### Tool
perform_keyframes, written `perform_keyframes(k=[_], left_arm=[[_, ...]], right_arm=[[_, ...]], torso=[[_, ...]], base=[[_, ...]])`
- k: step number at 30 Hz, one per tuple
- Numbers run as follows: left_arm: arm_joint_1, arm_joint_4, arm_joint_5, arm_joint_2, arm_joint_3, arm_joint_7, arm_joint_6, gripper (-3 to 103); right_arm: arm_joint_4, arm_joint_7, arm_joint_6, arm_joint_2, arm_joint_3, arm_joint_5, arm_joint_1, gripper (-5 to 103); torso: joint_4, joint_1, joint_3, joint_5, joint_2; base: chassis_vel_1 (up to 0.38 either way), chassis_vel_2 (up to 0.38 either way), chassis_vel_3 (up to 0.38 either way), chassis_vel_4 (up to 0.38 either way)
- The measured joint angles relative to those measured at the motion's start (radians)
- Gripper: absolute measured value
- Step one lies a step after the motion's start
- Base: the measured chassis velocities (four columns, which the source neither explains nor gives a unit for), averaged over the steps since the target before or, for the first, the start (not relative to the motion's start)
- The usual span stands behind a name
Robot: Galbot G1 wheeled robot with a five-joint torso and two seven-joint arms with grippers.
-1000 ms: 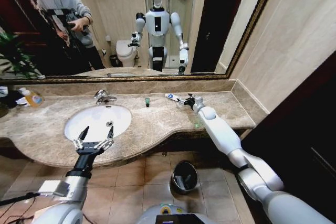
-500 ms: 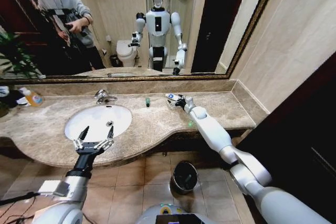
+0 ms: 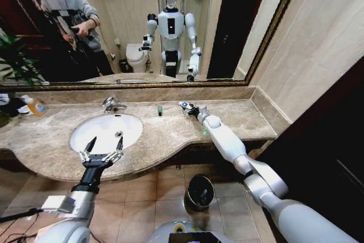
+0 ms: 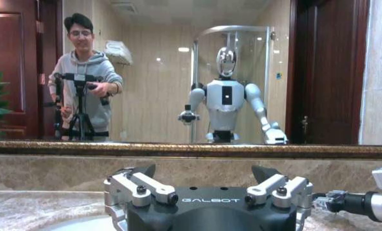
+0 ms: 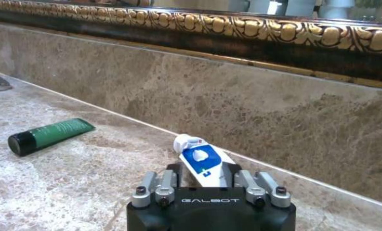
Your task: Pick up the trash from the sink and place it in the trash bin.
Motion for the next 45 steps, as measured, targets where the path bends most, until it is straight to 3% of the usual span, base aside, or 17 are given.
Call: perform_keyframes(k=[1, 7, 9, 12, 21, 23, 26, 28, 30, 31, 35, 37, 40, 45], left_arm=[[0.0, 0.0, 0.0, 0.0, 0.0, 0.0, 0.0, 100], [0.0, 0.0, 0.0, 0.0, 0.0, 0.0, 0.0, 100], [0.0, 0.0, 0.0, 0.0, 0.0, 0.0, 0.0, 100], [0.0, 0.0, 0.0, 0.0, 0.0, 0.0, 0.0, 100], [0.0, 0.0, 0.0, 0.0, 0.0, 0.0, 0.0, 100], [0.0, 0.0, 0.0, 0.0, 0.0, 0.0, 0.0, 100], [0.0, 0.0, 0.0, 0.0, 0.0, 0.0, 0.0, 100], [0.0, 0.0, 0.0, 0.0, 0.0, 0.0, 0.0, 100], [0.0, 0.0, 0.0, 0.0, 0.0, 0.0, 0.0, 100], [0.0, 0.0, 0.0, 0.0, 0.0, 0.0, 0.0, 100], [0.0, 0.0, 0.0, 0.0, 0.0, 0.0, 0.0, 100], [0.0, 0.0, 0.0, 0.0, 0.0, 0.0, 0.0, 100], [0.0, 0.0, 0.0, 0.0, 0.0, 0.0, 0.0, 100], [0.0, 0.0, 0.0, 0.0, 0.0, 0.0, 0.0, 100]], right_arm=[[0.0, 0.0, 0.0, 0.0, 0.0, 0.0, 0.0, 45], [0.0, 0.001, 0.006, -0.01, 0.002, 0.001, 0.0, 19], [0.002, 0.001, 0.007, -0.013, 0.003, 0.001, -0.001, 19], [0.012, 0.004, 0.009, -0.024, 0.004, 0.005, -0.009, 3], [0.053, 0.014, 0.022, -0.039, -0.004, 0.013, -0.026, -1], [0.053, 0.017, 0.022, -0.038, -0.005, 0.013, -0.025, 4], [0.05, 0.02, 0.022, -0.033, -0.007, 0.012, -0.013, 21], [0.048, 0.02, 0.022, -0.031, -0.009, 0.011, -0.01, 21], [0.045, 0.022, 0.021, -0.026, -0.011, 0.007, -0.007, 32], [0.045, 0.022, 0.021, -0.026, -0.011, 0.007, -0.007, 32], [0.035, 0.026, 0.023, -0.017, -0.015, -0.01, -0.006, 54], [0.029, 0.028, 0.026, -0.013, -0.016, -0.013, -0.006, 54], [-0.006, 0.033, 0.042, 0.008, -0.015, -0.033, 0.005, 70], [-0.075, 0.052, 0.074, 0.053, 0.005, -0.069, 0.038, 86]], torso=[[0.0, 0.0, 0.0, 0.0, 0.0], [0.0, 0.0, 0.0, 0.0, 0.0], [0.0, 0.0, 0.0, 0.0, 0.0], [0.0, 0.0, 0.0, 0.0001, 0.0], [0.0, 0.0, 0.0, 0.0002, 0.0], [0.0, 0.0, 0.0, 0.0002, 0.0], [0.0, 0.0, 0.0, 0.0001, 0.0], [0.0, 0.0, 0.0, 0.0001, 0.0], [0.0, 0.0, 0.0, 0.0001, 0.0], [0.0, 0.0, 0.0, 0.0001, 0.0], [0.0, 0.0, 0.0, 0.0001, 0.0], [0.0, 0.0, 0.0, 0.0001, 0.0], [-0.0001, 0.0, 0.0, 0.0001, 0.0], [0.0001, 0.0, 0.0, 0.0001, 0.0]], base=[[0.0, 0.0, 0.0, 0.0], [0.0, 0.0, 0.0, 0.0], [0.0, 0.0, 0.0, 0.0], [0.0, 0.0, 0.0, 0.0], [0.0, 0.0, 0.0, 0.0], [0.0, 0.0, 0.0, 0.0], [0.0, 0.0, 0.0, 0.0], [0.0, 0.0, 0.0, 0.0], [0.0, 0.0, 0.0, 0.0], [0.0, 0.0, 0.0, 0.0], [0.0, 0.0, 0.0, 0.0], [0.0, 0.0, 0.0, 0.0], [0.0, 0.0, 0.0, 0.0], [0.0, 0.0, 0.0, 0.0]])
